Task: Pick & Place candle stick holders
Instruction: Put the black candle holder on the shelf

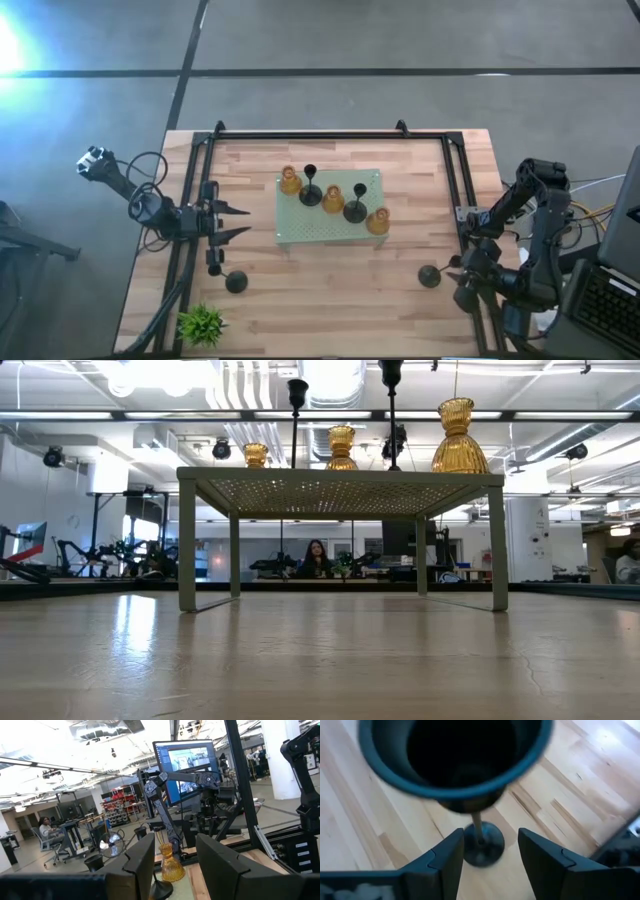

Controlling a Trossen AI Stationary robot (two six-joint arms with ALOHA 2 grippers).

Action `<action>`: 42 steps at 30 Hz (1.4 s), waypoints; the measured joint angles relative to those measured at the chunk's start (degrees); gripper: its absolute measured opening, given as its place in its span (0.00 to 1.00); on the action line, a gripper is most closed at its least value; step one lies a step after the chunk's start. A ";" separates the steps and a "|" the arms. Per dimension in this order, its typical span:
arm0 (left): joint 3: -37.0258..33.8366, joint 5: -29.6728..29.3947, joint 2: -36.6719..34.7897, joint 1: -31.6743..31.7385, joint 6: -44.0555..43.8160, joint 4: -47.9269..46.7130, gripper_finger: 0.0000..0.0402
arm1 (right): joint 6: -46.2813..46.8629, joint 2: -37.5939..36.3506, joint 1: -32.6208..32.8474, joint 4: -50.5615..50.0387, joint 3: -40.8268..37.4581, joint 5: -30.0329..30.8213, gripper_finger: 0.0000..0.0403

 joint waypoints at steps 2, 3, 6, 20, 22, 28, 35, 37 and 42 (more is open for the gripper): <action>-0.01 0.00 0.00 -0.01 0.00 -0.01 0.37 | 0.08 -0.01 -0.06 0.46 -0.65 1.85 0.44; 0.01 0.00 0.00 -0.01 0.00 0.00 0.37 | 0.13 -0.09 -0.12 0.68 -0.88 2.67 0.44; -0.01 0.00 0.00 -0.01 0.00 -0.01 0.37 | 0.17 -0.09 -0.79 0.70 -1.32 3.00 0.42; 0.01 -0.02 0.00 0.01 0.00 -0.01 0.37 | -0.04 -0.09 -2.89 1.37 -2.05 7.28 0.07; 0.00 -0.04 0.00 -0.01 0.00 -0.03 0.37 | 0.02 -0.21 -3.16 1.34 -2.05 7.37 0.04; 0.01 -0.04 0.00 0.00 0.00 -0.03 0.37 | -1.92 -4.70 -6.39 0.37 -1.93 7.35 0.03; 0.01 -0.06 0.00 0.00 0.01 -0.05 0.37 | -17.39 -12.68 -14.90 -4.36 4.19 9.07 0.03; 0.01 -0.07 0.00 0.00 0.01 -0.04 0.37 | -23.51 -15.13 -17.84 -4.72 6.73 11.10 0.03; 0.01 -0.07 0.00 0.01 0.00 -0.06 0.37 | -40.41 -19.34 -26.55 -4.68 13.34 13.53 0.03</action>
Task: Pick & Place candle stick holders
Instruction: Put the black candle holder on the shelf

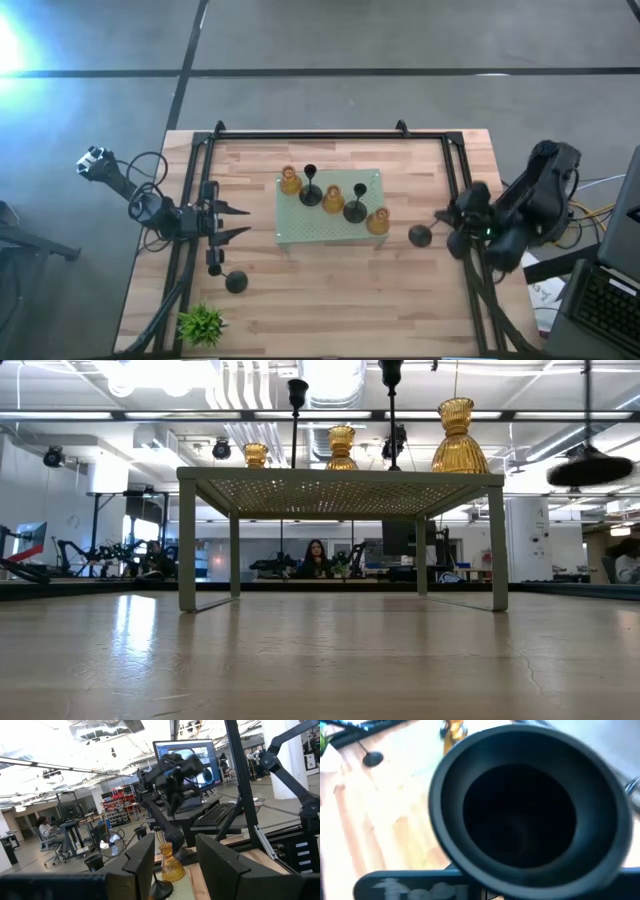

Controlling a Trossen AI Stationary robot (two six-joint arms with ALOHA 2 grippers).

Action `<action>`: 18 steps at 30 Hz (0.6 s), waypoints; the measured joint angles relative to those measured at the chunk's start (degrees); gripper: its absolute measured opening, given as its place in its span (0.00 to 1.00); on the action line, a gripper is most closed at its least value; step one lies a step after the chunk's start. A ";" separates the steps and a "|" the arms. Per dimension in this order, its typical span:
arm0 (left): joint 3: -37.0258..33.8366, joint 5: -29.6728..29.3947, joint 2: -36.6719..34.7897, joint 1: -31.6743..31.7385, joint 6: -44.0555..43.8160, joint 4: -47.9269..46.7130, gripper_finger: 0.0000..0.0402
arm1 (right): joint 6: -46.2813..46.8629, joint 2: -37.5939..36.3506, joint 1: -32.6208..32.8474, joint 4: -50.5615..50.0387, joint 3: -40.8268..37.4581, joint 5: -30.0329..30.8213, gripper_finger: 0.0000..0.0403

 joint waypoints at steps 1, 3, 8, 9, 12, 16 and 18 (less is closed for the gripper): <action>0.00 0.00 0.00 -0.02 0.00 -0.12 0.37 | -3.34 -0.58 -1.88 0.00 1.27 0.22 0.03; 0.00 0.00 0.00 0.00 -0.14 -0.49 0.37 | -9.83 -1.37 -5.59 -0.02 3.68 1.19 0.03; 0.00 0.00 0.00 0.00 -0.48 -1.02 0.37 | -23.22 -2.17 -15.03 -0.01 9.37 1.40 0.03; 0.00 0.00 0.00 -0.01 -0.48 -1.02 0.37 | -25.59 -2.14 -16.77 -0.02 10.47 1.39 0.03; 0.00 0.00 0.00 0.00 -0.48 -1.02 0.37 | -33.18 -1.69 -21.67 1.37 13.20 1.36 0.03; 0.00 0.01 0.00 -0.02 -0.48 -1.02 0.37 | -45.04 -1.66 -28.23 7.91 15.09 0.01 0.03; 0.00 0.00 0.00 -0.02 -0.48 -1.02 0.37 | -50.82 -1.73 -31.94 12.03 15.35 -2.72 0.03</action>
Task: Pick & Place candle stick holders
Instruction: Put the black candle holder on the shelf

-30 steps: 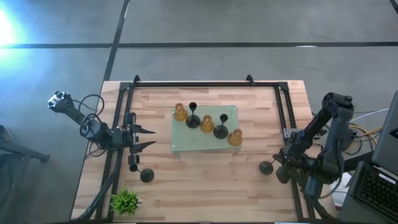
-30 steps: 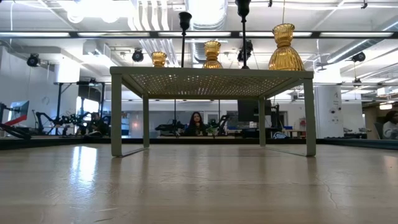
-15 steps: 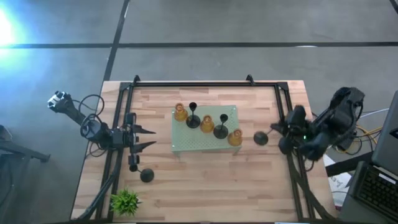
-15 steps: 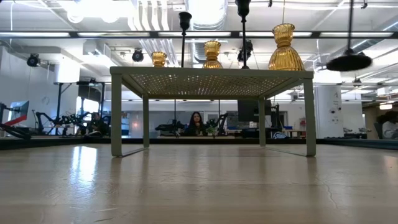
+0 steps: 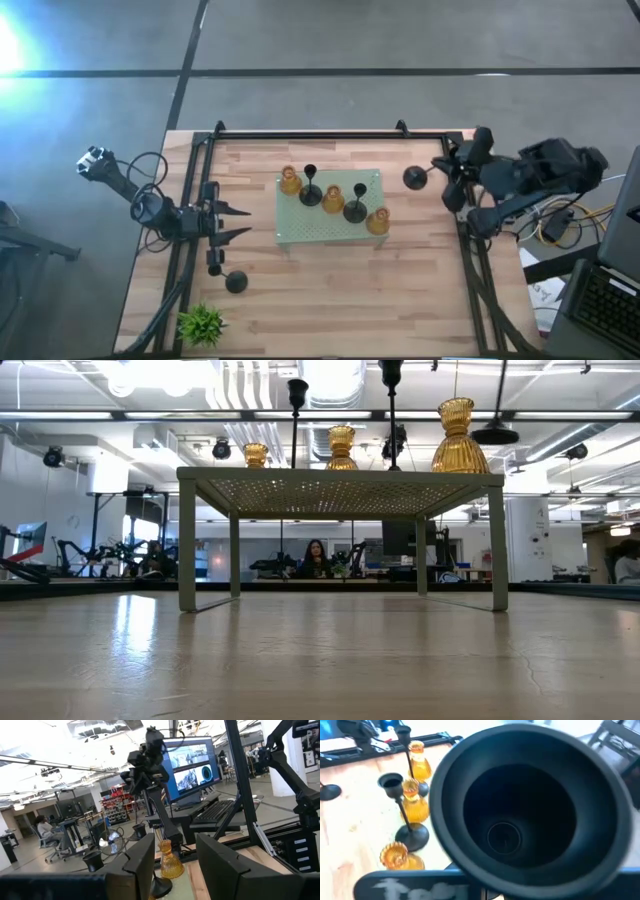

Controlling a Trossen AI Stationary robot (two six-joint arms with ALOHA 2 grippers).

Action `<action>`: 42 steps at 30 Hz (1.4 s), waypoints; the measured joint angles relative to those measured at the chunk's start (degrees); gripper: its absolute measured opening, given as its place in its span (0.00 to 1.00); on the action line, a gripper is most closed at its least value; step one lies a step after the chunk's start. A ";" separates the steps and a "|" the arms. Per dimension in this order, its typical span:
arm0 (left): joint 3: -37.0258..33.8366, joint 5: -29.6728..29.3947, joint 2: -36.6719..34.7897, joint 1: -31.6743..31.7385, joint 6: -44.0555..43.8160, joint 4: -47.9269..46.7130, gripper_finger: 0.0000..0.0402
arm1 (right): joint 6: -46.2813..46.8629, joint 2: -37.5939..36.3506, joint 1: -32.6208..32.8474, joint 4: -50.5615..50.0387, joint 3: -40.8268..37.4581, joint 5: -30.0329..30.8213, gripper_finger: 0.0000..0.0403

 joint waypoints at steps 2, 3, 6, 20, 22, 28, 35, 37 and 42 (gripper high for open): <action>0.00 0.02 0.00 0.02 0.00 0.00 0.37 | -5.14 0.05 -4.20 3.73 0.11 -3.85 0.03; 0.00 0.02 0.00 0.01 0.00 0.00 0.37 | -7.40 0.12 -6.44 5.48 0.11 -6.16 0.03; 0.00 0.02 0.00 0.00 0.00 0.00 0.37 | -13.64 0.96 -13.65 10.15 0.00 -13.45 0.03; 0.00 0.02 0.00 0.00 -0.04 -0.47 0.37 | -29.22 11.51 -36.34 21.92 0.19 -42.33 0.03; -0.01 0.01 0.00 0.00 -0.56 -0.93 0.37 | -30.40 13.11 -37.15 23.12 0.22 -43.95 0.03; 0.00 0.02 0.00 0.02 -1.25 -1.42 0.37 | -32.75 16.82 -38.19 24.29 0.22 -45.72 0.03; 0.00 0.02 0.00 0.01 -1.49 -1.51 0.37 | -33.42 18.83 -38.16 26.36 0.22 -47.68 0.03; 0.00 0.02 0.00 0.00 -1.49 -1.51 0.37 | -33.42 19.18 -38.16 26.37 0.22 -47.79 0.03; 0.00 0.02 0.00 0.00 -1.51 -1.58 0.37 | -33.57 19.75 -38.16 26.68 -0.44 -49.98 0.03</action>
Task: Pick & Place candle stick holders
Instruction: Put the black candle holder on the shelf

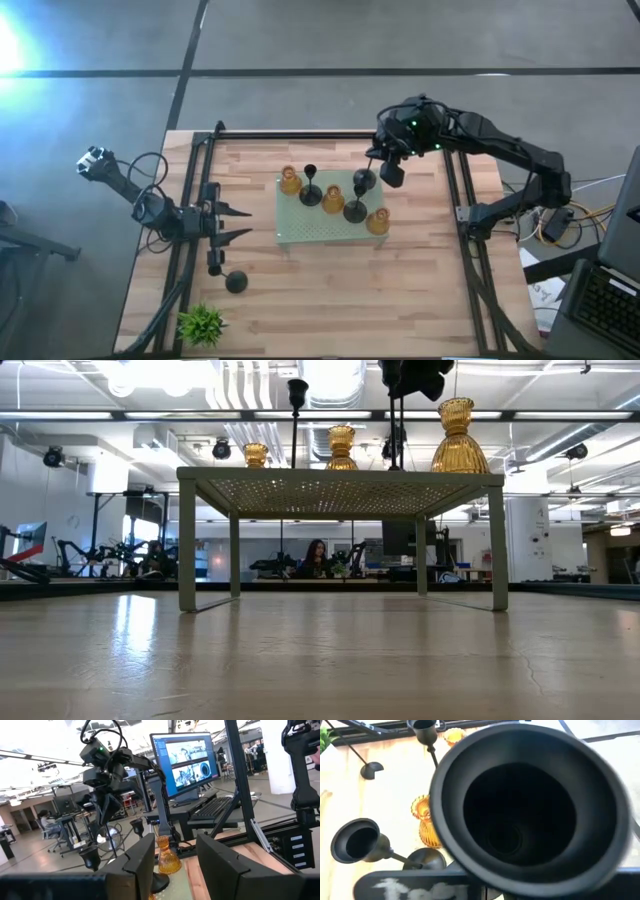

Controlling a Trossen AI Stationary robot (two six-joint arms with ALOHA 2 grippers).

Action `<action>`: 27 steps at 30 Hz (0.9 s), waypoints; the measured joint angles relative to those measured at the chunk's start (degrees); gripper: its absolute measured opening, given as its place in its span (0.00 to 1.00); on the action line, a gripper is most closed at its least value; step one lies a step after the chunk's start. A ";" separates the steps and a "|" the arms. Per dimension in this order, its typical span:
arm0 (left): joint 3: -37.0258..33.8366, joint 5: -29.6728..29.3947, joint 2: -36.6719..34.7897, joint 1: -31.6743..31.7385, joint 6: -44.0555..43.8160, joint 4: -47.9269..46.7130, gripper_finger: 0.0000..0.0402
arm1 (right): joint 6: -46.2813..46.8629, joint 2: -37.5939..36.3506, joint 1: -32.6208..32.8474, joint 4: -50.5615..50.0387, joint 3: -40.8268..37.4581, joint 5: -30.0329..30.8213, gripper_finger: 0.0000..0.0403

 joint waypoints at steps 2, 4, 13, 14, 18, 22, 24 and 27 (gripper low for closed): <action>0.00 0.00 0.00 0.01 0.00 -0.04 0.37 | -0.21 0.14 0.04 0.39 -0.29 -0.28 0.03; 0.00 0.00 0.00 0.00 -0.03 -0.08 0.37 | -0.27 0.24 0.03 1.05 -0.33 -0.37 0.03; 0.00 0.00 0.00 0.00 -0.79 -0.55 0.37 | -1.27 1.06 -1.41 1.14 -0.89 -0.79 0.03; 0.00 0.00 0.00 0.00 -0.79 -0.59 0.37 | -1.30 1.13 -1.64 1.18 -0.89 -0.81 0.03; 0.00 0.00 0.00 0.00 -0.83 -0.82 0.37 | -1.24 1.43 -2.79 1.14 -0.98 -3.19 0.03; 0.00 0.00 0.00 0.00 -0.85 -0.80 0.37 | -1.16 1.76 -3.52 1.15 -1.26 -3.46 0.03; 0.00 0.00 0.00 0.00 -0.96 -0.82 0.37 | -1.21 2.15 -3.64 1.07 -1.50 -3.47 0.03; 0.00 0.00 0.00 0.00 -0.96 -0.82 0.37 | -1.27 2.39 -3.88 1.03 -1.96 -3.66 0.03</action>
